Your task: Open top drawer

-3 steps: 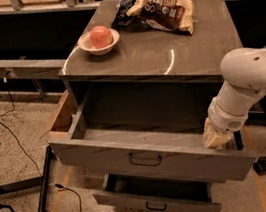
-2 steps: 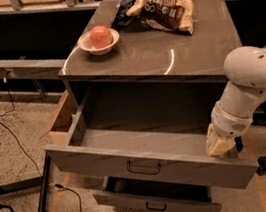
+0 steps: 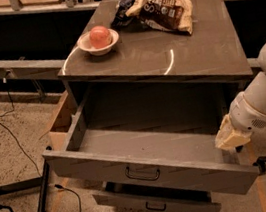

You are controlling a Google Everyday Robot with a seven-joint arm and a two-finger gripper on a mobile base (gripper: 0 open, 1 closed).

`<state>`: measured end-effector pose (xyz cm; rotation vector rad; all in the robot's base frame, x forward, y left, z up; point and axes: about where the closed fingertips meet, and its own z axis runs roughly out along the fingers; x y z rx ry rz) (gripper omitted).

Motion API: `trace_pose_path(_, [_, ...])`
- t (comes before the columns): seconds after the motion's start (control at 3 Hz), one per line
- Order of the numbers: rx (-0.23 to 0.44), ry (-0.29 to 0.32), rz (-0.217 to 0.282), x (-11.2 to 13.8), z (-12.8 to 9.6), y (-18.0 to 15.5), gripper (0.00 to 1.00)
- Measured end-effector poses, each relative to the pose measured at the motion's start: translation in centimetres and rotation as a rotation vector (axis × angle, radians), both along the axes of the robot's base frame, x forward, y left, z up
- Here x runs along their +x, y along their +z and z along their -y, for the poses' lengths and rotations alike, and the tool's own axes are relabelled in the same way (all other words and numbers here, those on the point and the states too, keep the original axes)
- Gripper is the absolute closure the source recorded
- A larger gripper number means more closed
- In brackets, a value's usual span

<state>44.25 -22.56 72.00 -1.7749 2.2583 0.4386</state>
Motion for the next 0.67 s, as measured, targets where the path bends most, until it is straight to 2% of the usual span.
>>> trace_pose_path(0.33, [0.032,-0.18,0.119,-0.41,4.11,4.33,1.0])
trace_pose_path(0.67, [0.035,-0.198,0.129,-0.65,4.57,4.75,0.84])
